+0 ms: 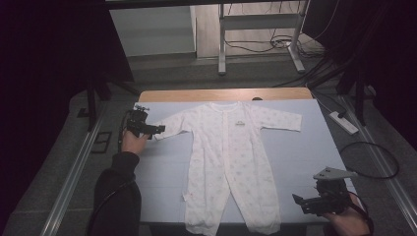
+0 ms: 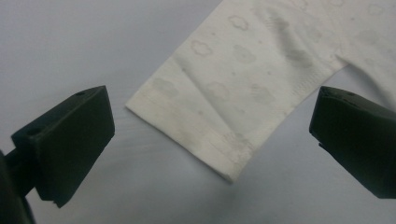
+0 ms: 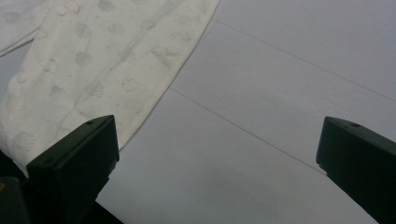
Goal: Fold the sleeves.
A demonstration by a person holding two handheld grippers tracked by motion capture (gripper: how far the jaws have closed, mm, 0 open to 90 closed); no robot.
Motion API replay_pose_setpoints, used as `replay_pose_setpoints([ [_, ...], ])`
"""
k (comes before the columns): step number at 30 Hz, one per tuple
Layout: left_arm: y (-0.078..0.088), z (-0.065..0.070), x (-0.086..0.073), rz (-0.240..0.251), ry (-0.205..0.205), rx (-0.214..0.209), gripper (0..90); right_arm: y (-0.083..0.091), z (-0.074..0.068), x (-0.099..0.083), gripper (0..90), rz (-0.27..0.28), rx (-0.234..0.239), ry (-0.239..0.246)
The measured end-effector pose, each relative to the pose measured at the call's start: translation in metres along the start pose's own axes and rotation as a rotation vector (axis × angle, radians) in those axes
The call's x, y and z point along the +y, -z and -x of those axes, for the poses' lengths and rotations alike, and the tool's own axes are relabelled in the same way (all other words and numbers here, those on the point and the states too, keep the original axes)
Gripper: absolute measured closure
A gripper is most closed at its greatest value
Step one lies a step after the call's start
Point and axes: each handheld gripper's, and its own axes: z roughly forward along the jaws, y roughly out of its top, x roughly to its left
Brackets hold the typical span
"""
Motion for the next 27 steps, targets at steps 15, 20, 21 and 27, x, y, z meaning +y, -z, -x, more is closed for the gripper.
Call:
replay_pose_setpoints([
  [15,-0.007,-0.017,0.012,-0.042,0.054,0.056,0.0,0.0,0.0,0.0,0.0,-0.002,-0.001,-0.001],
  [20,-0.011,-0.019,0.012,-0.071,0.047,0.075,0.0,0.0,0.0,0.0,0.0,-0.002,-0.001,0.0],
  [21,-0.012,-0.02,0.011,-0.075,0.045,0.076,0.0,0.0,0.0,0.0,0.0,-0.002,-0.001,-0.001],
  [27,-0.017,-0.024,0.006,-0.094,0.067,0.097,0.0,0.0,0.0,0.0,0.0,-0.003,-0.002,0.0],
])
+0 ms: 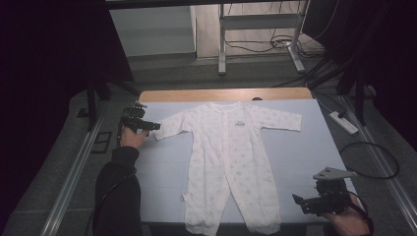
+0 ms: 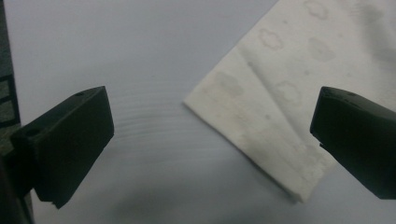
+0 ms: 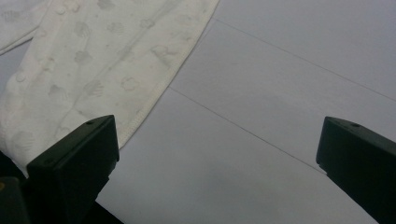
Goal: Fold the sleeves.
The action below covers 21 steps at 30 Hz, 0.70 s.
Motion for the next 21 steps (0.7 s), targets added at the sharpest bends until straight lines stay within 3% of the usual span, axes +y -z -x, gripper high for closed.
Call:
replay_pose_setpoints([
  [6,-0.008,-0.001,-0.005,-0.025,0.01,0.007,0.0,0.0,0.0,0.0,0.0,-0.004,0.001,0.001],
  [10,-0.015,0.0,-0.007,-0.061,0.0,0.039,0.0,0.0,0.0,0.0,0.0,-0.005,0.001,0.001],
  [15,-0.017,-0.001,-0.008,-0.061,0.024,0.033,0.0,-0.001,0.0,0.0,0.0,-0.008,0.001,0.005],
  [21,-0.016,-0.001,-0.009,-0.058,0.018,0.033,0.0,-0.001,-0.001,0.0,0.0,-0.014,-0.002,0.014],
])
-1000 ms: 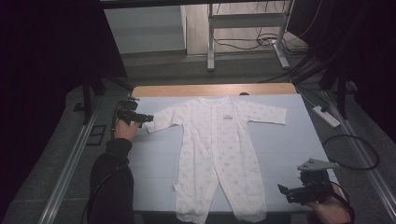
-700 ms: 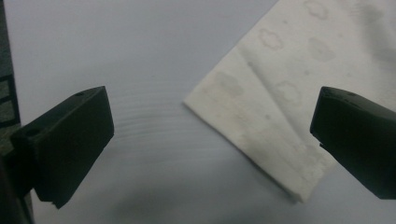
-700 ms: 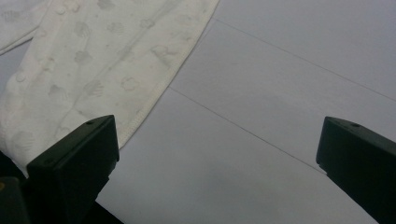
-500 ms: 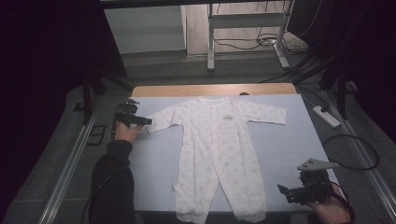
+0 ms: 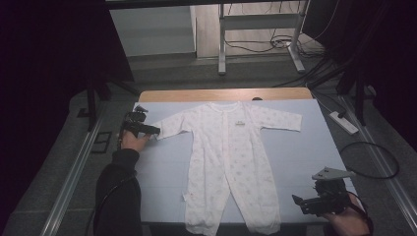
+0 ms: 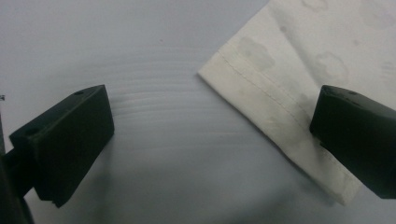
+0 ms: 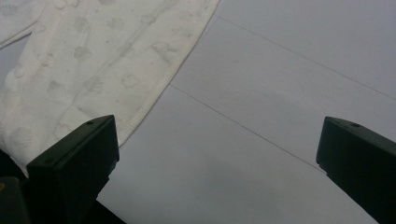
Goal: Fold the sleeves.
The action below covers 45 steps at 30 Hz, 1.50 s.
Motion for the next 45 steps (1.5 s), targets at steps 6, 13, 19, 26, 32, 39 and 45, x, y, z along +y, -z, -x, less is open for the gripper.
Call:
replay_pose_setpoints([
  [6,0.005,0.002,-0.002,0.013,-0.01,-0.007,10.4,-0.001,0.0,0.0,0.0,-0.005,-0.001,0.005],
  [13,0.011,0.008,-0.004,0.039,-0.015,-0.028,37.9,-0.001,-0.001,0.001,0.0,-0.01,-0.004,0.013],
  [19,0.013,0.014,-0.006,0.055,-0.025,-0.066,64.3,-0.002,-0.002,0.001,0.1,-0.015,-0.004,0.018],
  [26,0.013,0.018,-0.005,0.041,-0.006,-0.118,85.2,-0.002,-0.002,0.001,0.3,-0.018,-0.005,0.026],
  [32,0.013,0.015,-0.006,0.047,0.016,-0.136,86.6,-0.002,-0.002,0.001,0.4,-0.018,-0.005,0.024],
  [39,0.018,0.015,-0.004,0.083,0.032,-0.148,87.0,-0.002,-0.002,0.001,0.3,-0.019,-0.005,0.02],
  [45,0.029,0.018,0.003,0.12,0.026,-0.179,87.0,-0.002,-0.002,0.001,0.3,-0.017,-0.005,0.018],
])
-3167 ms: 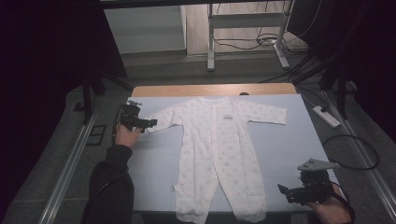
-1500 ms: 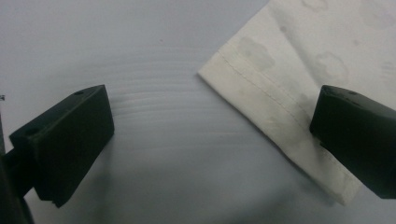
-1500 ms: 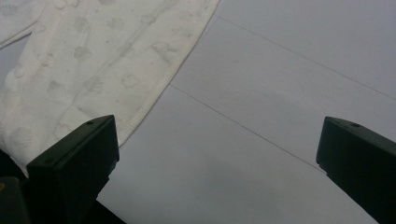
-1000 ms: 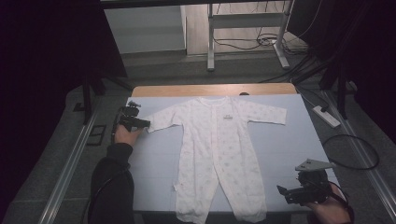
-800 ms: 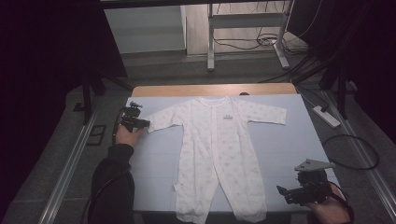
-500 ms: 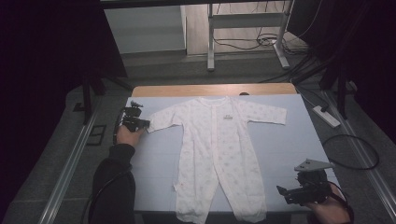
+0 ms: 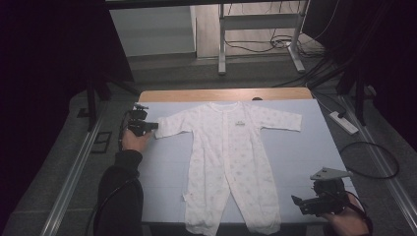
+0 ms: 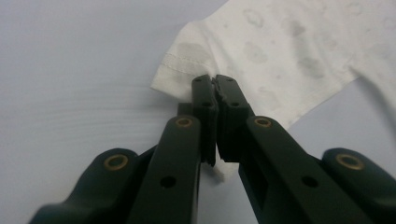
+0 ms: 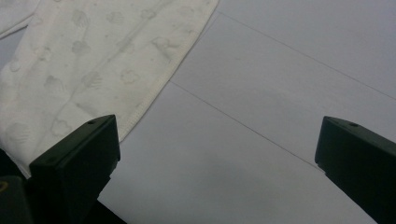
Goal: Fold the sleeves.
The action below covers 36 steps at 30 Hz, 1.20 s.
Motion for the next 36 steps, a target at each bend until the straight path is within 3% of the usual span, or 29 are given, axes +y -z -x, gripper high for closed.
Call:
replay_pose_setpoints([
  [19,0.025,0.04,0.026,0.084,-0.096,-0.096,87.0,0.0,0.0,0.0,0.0,0.002,0.0,-0.003],
  [36,0.02,0.085,0.048,0.096,-0.18,-0.178,87.0,0.0,0.001,0.0,0.0,0.002,0.002,-0.004],
])
